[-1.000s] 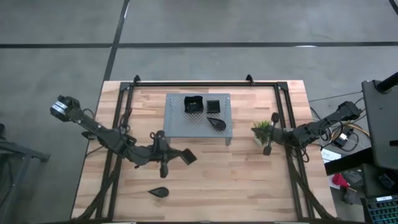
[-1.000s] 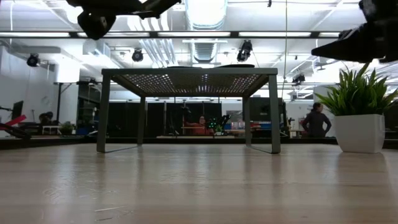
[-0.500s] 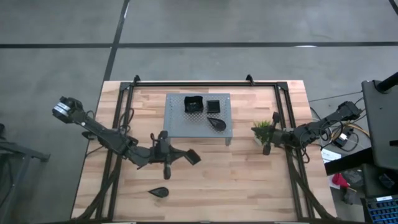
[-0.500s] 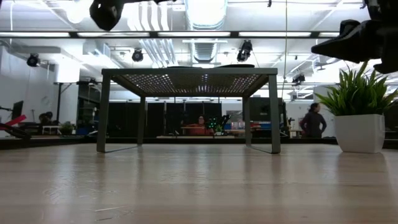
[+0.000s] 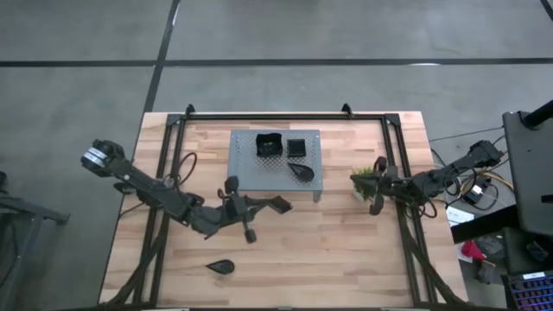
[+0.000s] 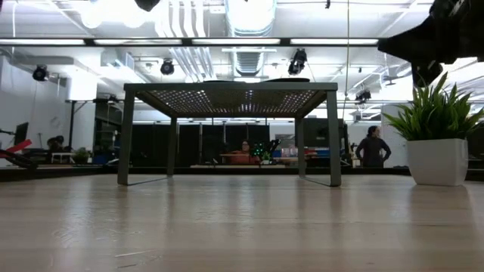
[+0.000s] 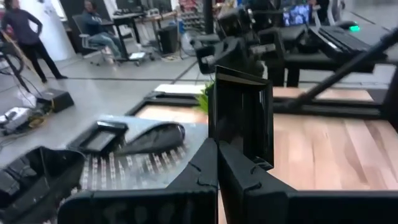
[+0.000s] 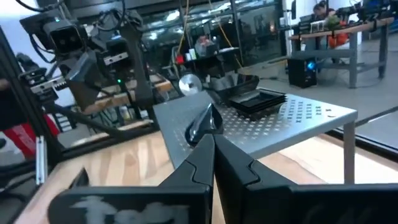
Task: Pick & Place Mini shaped plates
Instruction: Stack the square plate on top of the square plate on the shelf
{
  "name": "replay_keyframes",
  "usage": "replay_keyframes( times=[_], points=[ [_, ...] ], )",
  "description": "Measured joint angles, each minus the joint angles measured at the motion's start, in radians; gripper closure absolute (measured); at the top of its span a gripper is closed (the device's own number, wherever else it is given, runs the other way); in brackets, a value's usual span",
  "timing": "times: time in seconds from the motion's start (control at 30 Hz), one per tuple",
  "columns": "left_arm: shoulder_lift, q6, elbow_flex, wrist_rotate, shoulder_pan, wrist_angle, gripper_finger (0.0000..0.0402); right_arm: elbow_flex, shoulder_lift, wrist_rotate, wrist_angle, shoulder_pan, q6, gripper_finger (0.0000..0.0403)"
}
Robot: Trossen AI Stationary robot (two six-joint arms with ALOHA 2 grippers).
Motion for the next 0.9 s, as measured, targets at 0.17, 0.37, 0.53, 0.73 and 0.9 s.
replay_keyframes(
  times=[0.17,0.37,0.53,0.73,0.9],
  points=[
    [0.021,0.012,0.008,-0.006,0.041,0.075,0.0402,0.0,0.0,-0.157,0.091,0.0,-0.026,0.0394],
    [0.054,0.047,0.011,-0.013,0.086,0.152,0.0402,0.0,0.0,-0.329,0.211,0.0,-0.081,0.0394],
    [0.077,0.128,0.023,-0.013,0.111,0.23,0.0402,0.0,0.016,-0.336,0.222,0.0,-0.016,0.0394],
    [0.105,0.202,0.053,-0.011,0.14,0.28,0.0402,0.0,0.065,-0.329,0.275,0.0,-0.059,0.0394],
    [0.141,0.236,0.1,-0.012,0.168,0.289,0.0401,0.0,0.156,-0.323,0.412,0.0,-0.172,0.0394]
  ],
)
